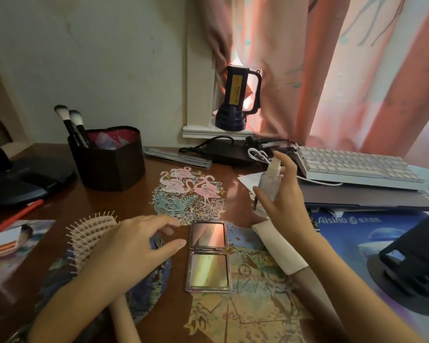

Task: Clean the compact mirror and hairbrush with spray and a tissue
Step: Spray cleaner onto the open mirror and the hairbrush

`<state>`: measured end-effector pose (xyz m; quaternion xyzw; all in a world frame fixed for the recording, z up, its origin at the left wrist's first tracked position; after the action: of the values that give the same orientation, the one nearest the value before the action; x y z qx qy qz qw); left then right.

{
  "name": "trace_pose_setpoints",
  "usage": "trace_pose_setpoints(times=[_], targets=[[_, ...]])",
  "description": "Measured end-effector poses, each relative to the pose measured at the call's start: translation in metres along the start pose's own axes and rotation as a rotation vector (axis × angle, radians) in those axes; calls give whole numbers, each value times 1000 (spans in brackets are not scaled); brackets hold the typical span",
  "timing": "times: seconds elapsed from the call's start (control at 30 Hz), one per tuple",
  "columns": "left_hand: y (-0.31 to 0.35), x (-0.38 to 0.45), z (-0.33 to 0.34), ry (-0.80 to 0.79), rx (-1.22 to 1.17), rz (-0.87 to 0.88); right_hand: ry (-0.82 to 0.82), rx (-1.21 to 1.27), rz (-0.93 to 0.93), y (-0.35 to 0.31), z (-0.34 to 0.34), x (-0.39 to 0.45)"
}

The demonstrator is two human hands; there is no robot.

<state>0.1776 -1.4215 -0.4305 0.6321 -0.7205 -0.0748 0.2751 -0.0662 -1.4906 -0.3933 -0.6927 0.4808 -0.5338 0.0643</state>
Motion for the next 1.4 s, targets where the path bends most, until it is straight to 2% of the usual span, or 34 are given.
trace_pose_setpoints(times=[0.23, 0.37, 0.73, 1.03, 1.4], targets=[[-1, -4, -6, 34, -2, -4, -1, -7, -94, -65, -34, -13], [-4, -4, -6, 40, 10, -7, -21, -71, -75, -86, -49, -39], [0, -10, 2, 3, 131, 77, -323, -297, -25, -77, -17, -106], [-3, -8, -4, 27, 175, 65, -395, -338, 28, -74, 0, -106], [-14, -3, -14, 54, 216, 22, -393, -327, 22, -75, 12, -99]])
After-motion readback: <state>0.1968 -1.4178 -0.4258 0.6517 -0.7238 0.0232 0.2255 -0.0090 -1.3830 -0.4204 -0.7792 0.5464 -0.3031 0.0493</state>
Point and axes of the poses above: each hand's wrist, its own x-axis towards the middle knuckle, its own z-axis out of the palm, y = z × x, the point moved 10 cm from there along x, towards the middle knuckle, and after that the axes turned 7 degrees about y, right-handed, at the moved point
